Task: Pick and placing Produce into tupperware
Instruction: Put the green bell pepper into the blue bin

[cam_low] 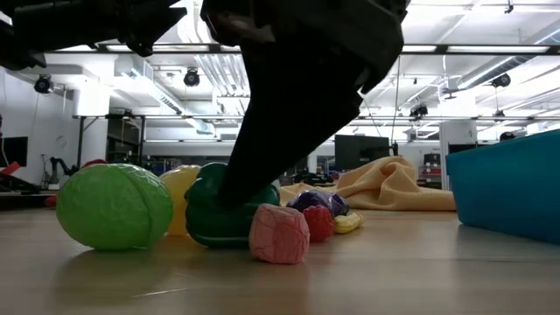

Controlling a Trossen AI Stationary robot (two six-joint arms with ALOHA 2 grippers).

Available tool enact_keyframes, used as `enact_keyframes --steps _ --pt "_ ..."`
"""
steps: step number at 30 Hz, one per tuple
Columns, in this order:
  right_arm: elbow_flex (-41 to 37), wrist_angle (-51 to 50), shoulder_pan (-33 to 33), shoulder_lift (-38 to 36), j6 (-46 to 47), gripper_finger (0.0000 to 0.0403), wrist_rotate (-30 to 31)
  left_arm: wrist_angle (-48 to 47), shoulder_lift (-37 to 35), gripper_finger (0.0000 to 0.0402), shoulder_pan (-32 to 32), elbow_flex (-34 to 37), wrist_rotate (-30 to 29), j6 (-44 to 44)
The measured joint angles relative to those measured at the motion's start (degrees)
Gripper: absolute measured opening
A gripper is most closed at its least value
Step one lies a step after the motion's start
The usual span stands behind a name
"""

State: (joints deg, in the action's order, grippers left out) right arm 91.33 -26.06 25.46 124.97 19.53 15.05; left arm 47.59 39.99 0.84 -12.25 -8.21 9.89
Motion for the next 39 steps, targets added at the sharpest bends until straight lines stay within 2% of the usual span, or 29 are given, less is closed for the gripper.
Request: enact_keyframes --steps 13,34,39 --pt "-0.14 2.6 -0.01 3.13 0.15 0.034 -2.04 -0.01 -0.07 0.0196 0.0 0.07 0.0 -0.01" --pt "-0.07 2.28 -0.05 3.04 1.49 0.0324 -1.51 -0.02 -0.1 0.0196 0.0 0.0 -0.01 -0.01" --pt "-0.07 2.27 -0.03 3.02 1.69 0.0298 -1.49 -0.02 -0.02 0.0196 0.0 -0.02 -0.01 0.0"
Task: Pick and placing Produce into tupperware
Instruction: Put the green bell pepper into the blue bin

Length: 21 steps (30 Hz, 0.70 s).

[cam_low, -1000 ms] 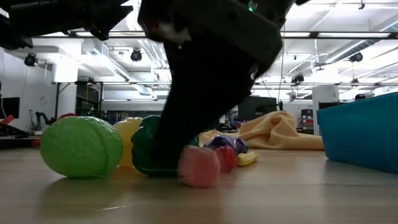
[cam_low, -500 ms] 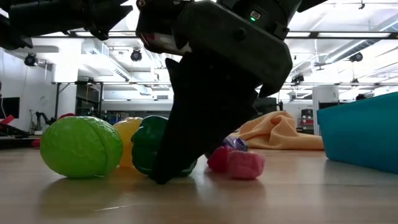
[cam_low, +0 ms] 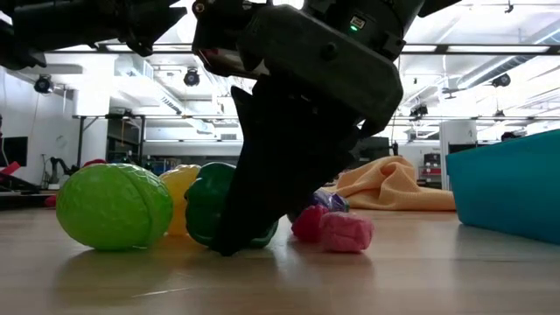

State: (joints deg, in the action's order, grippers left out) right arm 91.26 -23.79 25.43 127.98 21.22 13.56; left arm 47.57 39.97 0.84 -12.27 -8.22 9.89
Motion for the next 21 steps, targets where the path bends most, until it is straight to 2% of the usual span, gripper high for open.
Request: enact_keyframes --steps 12,21 --pt "0.04 -1.33 -0.02 -0.12 -0.68 0.0179 -0.31 0.0 -0.02 0.0196 0.0 0.0 0.01 0.0" --pt "0.04 -3.74 0.03 -1.92 -0.84 0.0136 -0.49 0.02 -0.02 0.0196 0.0 0.05 0.01 -0.01"
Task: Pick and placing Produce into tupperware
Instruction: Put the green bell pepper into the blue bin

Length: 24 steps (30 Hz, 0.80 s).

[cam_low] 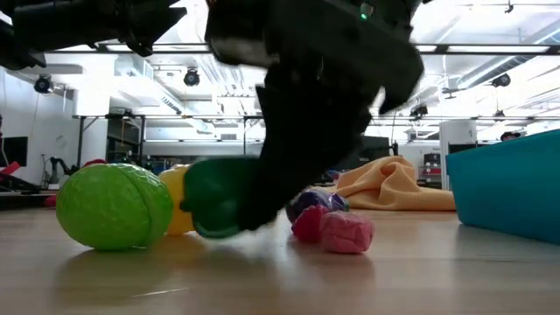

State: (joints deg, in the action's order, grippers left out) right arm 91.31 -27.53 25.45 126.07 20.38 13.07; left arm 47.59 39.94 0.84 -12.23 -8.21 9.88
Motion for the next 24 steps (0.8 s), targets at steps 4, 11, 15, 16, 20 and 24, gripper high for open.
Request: enact_keyframes --steps 4,11,15,16,20,24 --pt "0.0 0.07 0.0 -1.63 -0.35 0.0127 0.01 0.0 0.02 0.0196 0.0 0.02 -0.02 0.0" --pt "0.0 -0.86 0.0 -2.24 -0.94 0.0109 0.05 0.0 0.02 0.0196 0.0 0.02 -0.02 0.01" --pt "0.0 -1.0 0.0 -2.26 -0.94 0.0098 0.05 -0.02 0.02 0.0196 0.0 0.02 0.0 -0.01" --pt "0.0 -1.0 0.0 -2.26 -0.96 0.0096 0.07 -0.02 0.02 0.0196 0.0 0.02 0.0 0.01" --pt "0.0 -0.98 0.0 -2.26 -0.96 0.0089 0.12 -0.02 0.02 0.0196 0.0 0.02 -0.01 0.0" --pt "0.0 -0.94 0.0 -2.26 -1.0 0.0089 0.21 -0.02 0.04 0.0196 0.0 0.02 0.0 -0.01"
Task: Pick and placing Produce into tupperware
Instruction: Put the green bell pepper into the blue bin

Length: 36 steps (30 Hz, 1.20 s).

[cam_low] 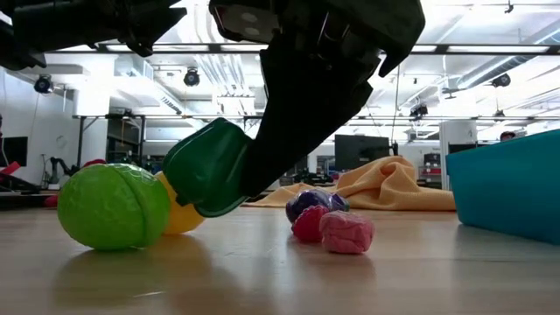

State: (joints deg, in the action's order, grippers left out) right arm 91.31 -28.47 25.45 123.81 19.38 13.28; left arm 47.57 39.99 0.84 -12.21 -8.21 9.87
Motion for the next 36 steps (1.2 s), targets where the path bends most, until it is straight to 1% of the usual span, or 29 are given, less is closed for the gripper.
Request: enact_keyframes --steps 23,36 --pt "0.0 0.6 0.0 -0.02 0.09 0.0078 0.0 0.0 -0.05 0.0196 -0.01 0.01 -0.01 0.0" --pt "-0.02 1.26 0.02 -0.02 0.09 0.0102 0.0 0.03 0.01 0.0196 -0.02 0.02 -0.01 0.01"
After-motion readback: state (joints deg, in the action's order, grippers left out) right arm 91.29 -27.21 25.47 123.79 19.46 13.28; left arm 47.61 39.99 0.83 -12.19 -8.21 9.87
